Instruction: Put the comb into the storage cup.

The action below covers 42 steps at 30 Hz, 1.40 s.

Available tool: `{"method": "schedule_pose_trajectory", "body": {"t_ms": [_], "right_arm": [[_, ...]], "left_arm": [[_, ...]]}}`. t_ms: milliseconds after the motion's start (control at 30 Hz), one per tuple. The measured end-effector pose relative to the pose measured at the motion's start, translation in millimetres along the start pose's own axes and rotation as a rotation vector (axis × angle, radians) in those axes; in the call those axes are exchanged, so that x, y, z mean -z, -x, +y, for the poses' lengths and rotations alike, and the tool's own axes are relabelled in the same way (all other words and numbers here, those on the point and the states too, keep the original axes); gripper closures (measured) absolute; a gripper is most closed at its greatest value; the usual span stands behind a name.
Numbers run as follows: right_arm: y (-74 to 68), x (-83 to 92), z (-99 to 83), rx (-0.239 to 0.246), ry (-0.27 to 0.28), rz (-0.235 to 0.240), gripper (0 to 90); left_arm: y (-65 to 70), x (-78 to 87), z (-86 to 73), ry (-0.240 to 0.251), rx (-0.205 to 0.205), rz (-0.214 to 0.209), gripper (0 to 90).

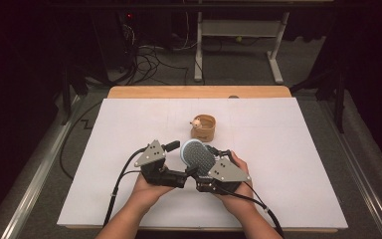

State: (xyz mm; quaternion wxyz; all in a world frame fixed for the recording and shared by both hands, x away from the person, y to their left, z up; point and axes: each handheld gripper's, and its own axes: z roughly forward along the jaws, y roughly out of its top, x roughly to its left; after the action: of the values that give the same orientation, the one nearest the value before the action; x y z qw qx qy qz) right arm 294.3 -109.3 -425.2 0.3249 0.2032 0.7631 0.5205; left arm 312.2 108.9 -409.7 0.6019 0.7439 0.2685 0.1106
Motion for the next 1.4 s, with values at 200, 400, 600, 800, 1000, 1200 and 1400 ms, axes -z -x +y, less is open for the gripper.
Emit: {"method": "schedule_pose_trajectory", "body": {"t_ms": [200,400,600,800,1000,1200,1400], "right_arm": [[-4.9,-1.9,1.2,0.017,-0.004,0.008,20.6],[-8.0,-3.3,2.1,0.023,-0.004,0.010,20.6],[-9.7,-4.5,2.7,0.031,-0.005,0.009,20.6],[-10.0,-5.9,3.1,0.035,-0.007,0.005,20.6],[-10.0,-7.0,3.9,0.041,-0.006,-0.003,20.6],[-11.9,-7.5,4.8,0.051,-0.006,-0.006,20.6],[-11.5,-7.7,5.1,0.050,-0.008,-0.013,20.6]], "left_arm": [[-0.6,-0.1,-0.4,0.003,0.019,-0.026,7.4],[-3.3,-0.9,-2.0,0.001,0.044,-0.047,14.4],[-3.5,-3.6,-3.4,-0.012,0.057,-0.059,17.3],[-4.5,-4.9,-4.5,-0.017,0.072,-0.073,20.0],[-5.3,-5.5,-5.1,-0.021,0.083,-0.098,24.8],[-3.9,-5.2,-5.1,-0.018,0.076,-0.107,30.7],[-3.4,-4.7,-5.1,-0.014,0.070,-0.118,36.6]]}}
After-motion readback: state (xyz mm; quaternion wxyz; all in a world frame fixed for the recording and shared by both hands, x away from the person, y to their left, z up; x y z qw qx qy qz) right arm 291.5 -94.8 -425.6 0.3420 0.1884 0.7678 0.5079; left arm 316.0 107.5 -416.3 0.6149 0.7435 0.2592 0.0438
